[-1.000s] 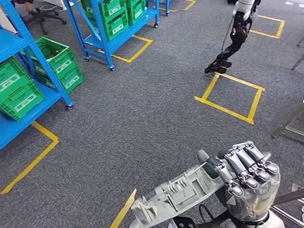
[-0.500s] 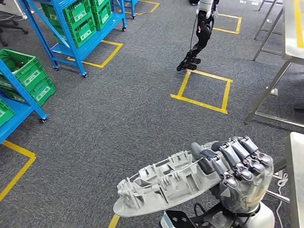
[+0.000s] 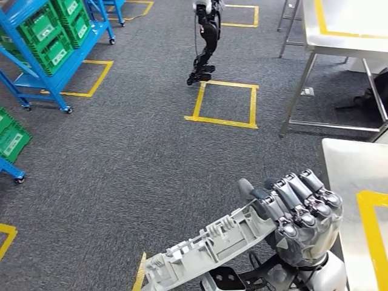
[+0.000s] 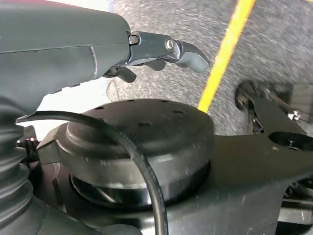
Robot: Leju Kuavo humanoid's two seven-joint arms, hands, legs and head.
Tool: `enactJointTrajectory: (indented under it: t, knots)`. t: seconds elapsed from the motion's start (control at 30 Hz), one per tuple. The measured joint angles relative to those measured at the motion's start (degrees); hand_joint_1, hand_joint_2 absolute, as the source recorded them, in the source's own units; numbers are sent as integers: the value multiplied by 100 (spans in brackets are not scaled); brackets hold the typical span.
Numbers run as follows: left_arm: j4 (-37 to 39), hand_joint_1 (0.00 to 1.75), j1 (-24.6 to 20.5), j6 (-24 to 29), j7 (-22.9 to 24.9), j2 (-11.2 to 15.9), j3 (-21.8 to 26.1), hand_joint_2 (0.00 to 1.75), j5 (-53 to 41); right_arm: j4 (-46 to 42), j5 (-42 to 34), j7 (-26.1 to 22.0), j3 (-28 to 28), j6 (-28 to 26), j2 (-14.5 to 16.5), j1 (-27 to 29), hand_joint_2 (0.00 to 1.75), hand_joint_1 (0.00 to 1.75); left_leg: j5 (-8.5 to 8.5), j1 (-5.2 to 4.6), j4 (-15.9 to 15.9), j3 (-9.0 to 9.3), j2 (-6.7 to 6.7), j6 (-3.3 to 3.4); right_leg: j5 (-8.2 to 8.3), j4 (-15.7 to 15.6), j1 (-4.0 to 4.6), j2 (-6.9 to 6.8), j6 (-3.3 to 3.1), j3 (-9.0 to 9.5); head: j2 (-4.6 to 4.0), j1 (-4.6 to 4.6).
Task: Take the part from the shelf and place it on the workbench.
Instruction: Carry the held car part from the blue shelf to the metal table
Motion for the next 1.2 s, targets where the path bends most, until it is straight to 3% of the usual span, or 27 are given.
enactJointTrajectory:
  t: [0.07,0.1,0.13,0.17,0.2,0.27,0.33,0.4,0.43,0.5,0.57,0.63,0.67,0.7,0.77,0.83,0.9,0.97,1.03,1.1,1.13,1.17,1.2]
  knots:
    - [2,0,-9,-10,1,3,-10,175,-12,-6,2,-1,20,0,-3,-63,175,175,-357,-2,779,-362,-239,6,-4,-1,13,140,-46,0,0,-11]
    - [2,0,-23,-17,8,7,-13,175,-32,-17,2,5,29,0,-8,-110,175,175,-449,-8,1102,-518,-276,20,-5,0,25,217,-61,3,0,-11]
    - [2,0,-40,-24,22,10,-16,175,-63,-40,2,18,35,0,-14,-178,175,175,-435,-16,1254,-596,-293,40,-5,0,37,299,-70,8,0,-11]
    - [2,0,-55,-32,39,12,-21,175,-103,-77,2,38,40,0,-21,-272,175,175,-309,-24,1195,-578,-306,68,-3,1,47,386,-76,17,0,-11]
    - [2,0,-62,-38,61,13,-30,175,-149,-129,2,67,50,0,-30,-394,175,175,-88,-33,931,-471,-340,105,0,1,56,478,-76,28,0,-10]
    - [3,0,-56,-61,94,18,-55,175,-237,-243,2,125,74,-3,-55,-674,175,175,344,-41,223,-200,-570,193,9,10,64,643,-64,33,0,-7]
    - [6,0,-46,-94,111,25,-85,175,-309,-325,2,162,102,-8,-86,-927,175,175,460,-48,-215,-45,-758,249,37,22,51,771,-16,-21,0,-19]
    - [8,0,-51,-152,109,30,-125,175,-361,-390,2,177,128,-11,-119,-1119,175,175,421,-48,-359,-7,-700,268,85,10,35,880,63,-92,0,-35]
    - [8,0,-57,-190,98,31,-149,175,-385,-426,1,179,143,-12,-139,-1199,175,175,432,-38,-421,13,-633,277,80,23,38,850,91,-133,0,-38]
    - [9,0,-52,-265,66,30,-186,175,-425,-481,-4,173,168,-14,-172,-1364,175,175,477,-14,-512,58,-493,294,-97,313,54,598,141,-301,0,-10]
    - [10,0,-32,-315,41,32,-203,175,-451,-499,-10,167,180,-15,-200,-1476,175,175,478,-21,-527,80,-340,305,-424,1004,44,290,190,-647,0,15]
    - [10,0,-21,-332,35,40,-209,175,-463,-501,-11,166,183,-15,-225,-1509,175,175,461,-25,-521,87,-186,302,-545,1505,14,174,235,-907,0,14]
    - [10,0,-22,-333,35,44,-214,175,-465,-504,-10,165,184,-15,-237,-1522,175,175,448,-23,-520,96,-113,295,-456,1459,-3,140,253,-887,0,15]
    - [10,0,-22,-333,35,46,-222,175,-466,-508,-10,163,186,-15,-247,-1539,175,175,429,-19,-517,112,-48,281,-284,1192,-18,97,267,-747,0,15]
    - [10,0,-24,-335,35,48,-244,175,-469,-521,-10,161,191,-15,-260,-1571,175,175,376,-25,-500,147,61,232,5,424,-12,-92,274,-322,0,20]
    - [10,0,-19,-338,34,51,-267,175,-477,-532,-10,158,194,-15,-264,-1591,175,175,326,-52,-475,169,147,174,56,37,18,-197,198,-94,0,22]
    - [10,0,-16,-339,33,55,-287,175,-482,-537,-10,154,194,-15,-267,-1599,175,175,294,-62,-470,194,234,132,36,17,34,-104,93,-81,0,22]
    - [10,0,-23,-340,31,56,-300,175,-493,-549,-9,145,193,-14,-270,-1599,175,175,188,-36,-376,183,122,80,35,9,29,-17,23,-73,0,15]
    - [10,0,-28,-343,17,55,-304,175,-508,-559,-8,139,191,-13,-272,-1605,175,175,-127,-13,159,-53,-150,42,34,2,25,46,-39,-59,0,2]
    - [10,0,-47,-359,-5,56,-304,175,-507,-560,-6,138,189,-13,-274,-1603,175,175,-462,-18,963,-436,-278,47,24,3,44,109,-74,-50,0,0]
    - [10,0,-61,-367,-13,55,-305,175,-507,-560,-5,138,189,-13,-274,-1598,175,175,-504,-26,1208,-554,-292,61,18,3,57,142,-83,-40,0,0]
    - [10,0,-72,-374,-16,54,-305,175,-508,-560,-5,137,189,-13,-274,-1594,175,175,-428,-34,1245,-576,-297,84,14,3,70,175,-89,-25,0,1]
    - [10,0,-77,-375,-17,51,-305,175,-513,-560,-5,137,189,-13,-274,-1593,175,175,-246,-42,1062,-501,-300,116,11,3,80,208,-93,-7,0,2]
